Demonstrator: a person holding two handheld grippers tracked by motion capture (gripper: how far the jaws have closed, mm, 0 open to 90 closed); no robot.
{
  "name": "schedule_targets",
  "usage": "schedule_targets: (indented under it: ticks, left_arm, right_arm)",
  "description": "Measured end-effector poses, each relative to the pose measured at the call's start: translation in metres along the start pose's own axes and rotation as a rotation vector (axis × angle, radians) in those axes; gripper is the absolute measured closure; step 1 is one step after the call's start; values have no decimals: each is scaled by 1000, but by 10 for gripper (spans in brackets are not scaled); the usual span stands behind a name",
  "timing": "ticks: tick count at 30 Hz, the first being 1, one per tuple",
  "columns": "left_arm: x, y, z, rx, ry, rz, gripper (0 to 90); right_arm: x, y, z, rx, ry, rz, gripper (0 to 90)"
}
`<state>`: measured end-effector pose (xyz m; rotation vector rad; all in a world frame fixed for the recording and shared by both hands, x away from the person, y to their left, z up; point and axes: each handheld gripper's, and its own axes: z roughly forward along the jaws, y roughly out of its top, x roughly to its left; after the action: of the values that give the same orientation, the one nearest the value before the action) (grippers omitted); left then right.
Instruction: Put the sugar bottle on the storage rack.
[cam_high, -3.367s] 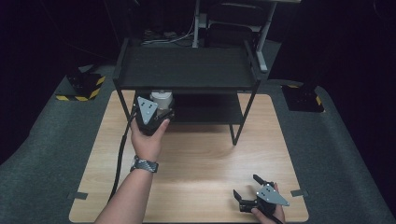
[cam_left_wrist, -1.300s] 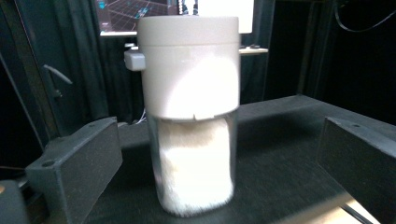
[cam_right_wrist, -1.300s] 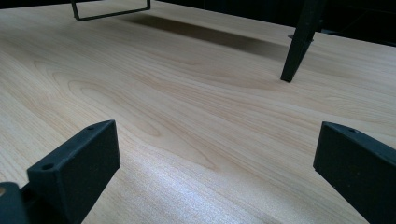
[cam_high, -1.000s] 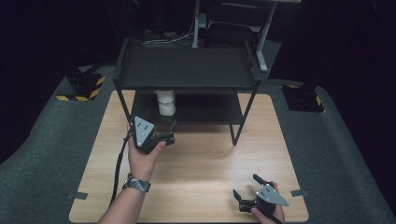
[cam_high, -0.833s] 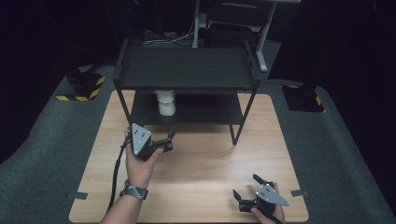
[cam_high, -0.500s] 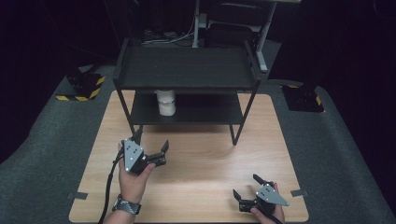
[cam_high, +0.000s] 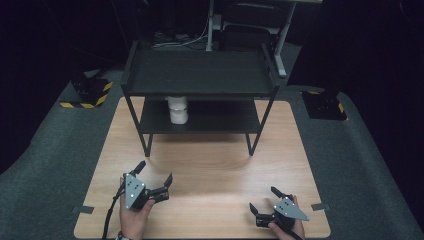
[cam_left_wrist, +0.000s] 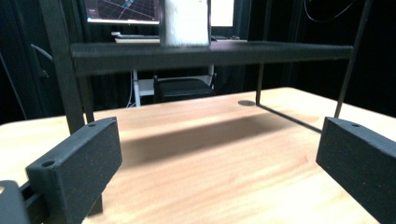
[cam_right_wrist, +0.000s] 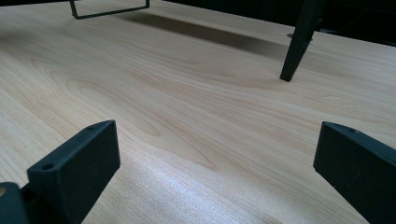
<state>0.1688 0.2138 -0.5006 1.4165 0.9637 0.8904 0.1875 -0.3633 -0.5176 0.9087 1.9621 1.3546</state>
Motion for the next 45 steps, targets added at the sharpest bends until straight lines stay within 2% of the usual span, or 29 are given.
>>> schedule_targets:
  ticks: [5, 18, 25, 33, 45]
  left_arm:
    - [1, -9, -8, 60, 0, 0, 5]
    - [3, -24, -18, 158, 5, -6, 5]
    - [5, -27, -18, 210, -21, 23, 5]
    - [2, -26, -16, 233, -30, 55, 5]
    - [3, -23, -16, 250, -46, 69, 6]
  right_arm:
    - [0, 0, 0, 0, 2, 0, 0]
    - [0, 0, 0, -1, 1, 1, 1]
    - [0, 0, 0, -2, -2, 2, 0]
    - [0, 0, 0, -2, 1, 3, 0]
    - [-1, 1, 1, 5, 6, -1, 0]
